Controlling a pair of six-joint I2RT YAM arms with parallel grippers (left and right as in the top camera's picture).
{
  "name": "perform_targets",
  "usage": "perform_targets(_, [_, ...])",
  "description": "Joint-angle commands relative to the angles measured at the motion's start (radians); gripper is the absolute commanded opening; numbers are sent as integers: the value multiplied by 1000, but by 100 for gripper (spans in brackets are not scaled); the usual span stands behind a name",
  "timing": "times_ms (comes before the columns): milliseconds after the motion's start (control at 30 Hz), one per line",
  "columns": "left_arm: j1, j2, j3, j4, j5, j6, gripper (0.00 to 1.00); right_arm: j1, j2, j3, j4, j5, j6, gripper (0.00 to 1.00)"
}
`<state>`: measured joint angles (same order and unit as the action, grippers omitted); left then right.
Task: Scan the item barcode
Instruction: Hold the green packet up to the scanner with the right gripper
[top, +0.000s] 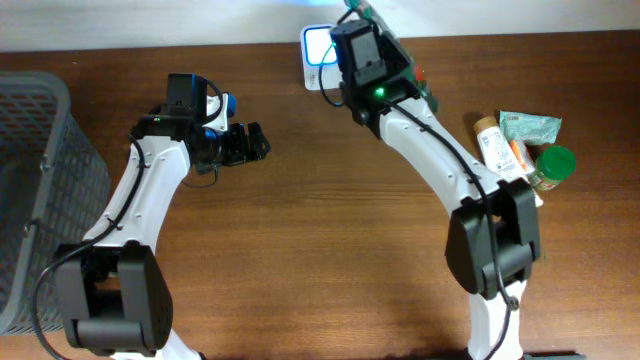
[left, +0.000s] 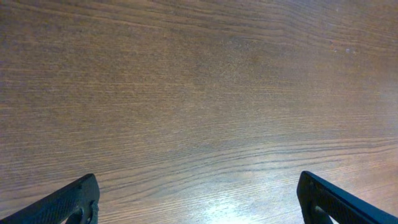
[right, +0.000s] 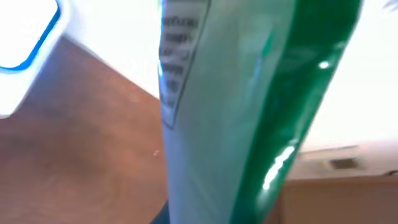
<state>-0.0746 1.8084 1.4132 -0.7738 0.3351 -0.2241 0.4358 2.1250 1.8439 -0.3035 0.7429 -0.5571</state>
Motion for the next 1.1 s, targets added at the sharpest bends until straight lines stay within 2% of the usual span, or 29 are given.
perform_targets(0, [2, -3, 5, 2, -3, 10, 99, 19, 68, 12, 154, 127, -254, 4])
perform_targets(200, [8, -3, 5, -17, -3, 10, 99, 29, 208, 11, 473, 192, -578, 4])
perform_targets(333, [10, -3, 5, -29, -23, 10, 99, 48, 285, 11, 662, 212, -683, 4])
perform_targets(600, [10, -2, 5, -33, -22, 10, 99, 34, 380, 12, 726, 263, -730, 4])
perform_targets(933, [10, -2, 5, -32, -30, 10, 99, 30, 384, 12, 752, 276, -756, 4])
perform_targets(1067, [11, -2, 5, -33, -44, 10, 99, 31, 383, 12, 828, 311, -901, 4])
